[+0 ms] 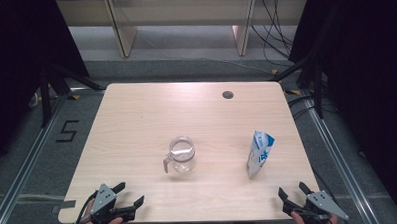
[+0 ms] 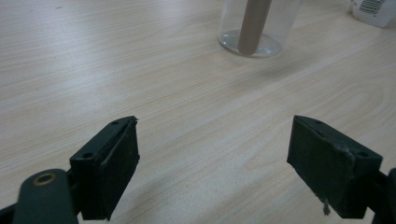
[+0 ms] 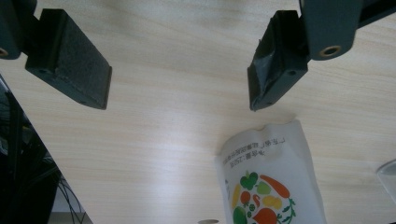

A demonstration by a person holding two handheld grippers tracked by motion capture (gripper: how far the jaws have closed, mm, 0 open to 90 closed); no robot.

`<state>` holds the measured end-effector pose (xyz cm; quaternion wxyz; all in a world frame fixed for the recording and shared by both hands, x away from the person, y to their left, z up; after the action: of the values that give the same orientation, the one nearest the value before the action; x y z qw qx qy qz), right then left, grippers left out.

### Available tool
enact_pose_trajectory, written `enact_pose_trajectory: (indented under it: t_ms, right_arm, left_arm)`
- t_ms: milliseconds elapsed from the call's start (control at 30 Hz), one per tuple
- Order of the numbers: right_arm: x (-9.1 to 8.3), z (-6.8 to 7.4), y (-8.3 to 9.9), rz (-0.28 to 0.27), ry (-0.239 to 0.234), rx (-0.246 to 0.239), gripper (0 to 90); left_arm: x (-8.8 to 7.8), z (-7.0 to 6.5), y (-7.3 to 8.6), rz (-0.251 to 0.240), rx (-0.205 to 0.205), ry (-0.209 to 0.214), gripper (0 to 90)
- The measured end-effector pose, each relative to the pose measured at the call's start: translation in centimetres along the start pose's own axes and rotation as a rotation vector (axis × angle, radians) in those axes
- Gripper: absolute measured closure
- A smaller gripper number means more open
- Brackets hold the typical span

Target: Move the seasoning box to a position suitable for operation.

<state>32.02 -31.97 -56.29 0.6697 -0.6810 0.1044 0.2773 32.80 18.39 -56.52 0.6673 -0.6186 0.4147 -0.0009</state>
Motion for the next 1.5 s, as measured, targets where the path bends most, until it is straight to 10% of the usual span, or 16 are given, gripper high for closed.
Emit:
enact_pose_trajectory:
  t_ms: [1500]
  right_arm:
    - [0.5, 0.6, 0.0, 0.014, -0.038, 0.011, 23.0]
  left_arm:
    - [5.4, -2.4, -7.0, 0.012, 0.097, 0.111, 44.1]
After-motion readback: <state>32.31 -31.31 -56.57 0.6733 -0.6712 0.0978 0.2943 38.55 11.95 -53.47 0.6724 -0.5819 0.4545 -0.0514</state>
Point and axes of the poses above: each handheld gripper's, and its own axes: x roughly forward along the jaws, y roughly out of its underside, z roughly to its left, the point moved 8 cm from there along x, roughly forward along the jaws, and after that the axes turned 8 degrees about z, right-handed, at the moved point
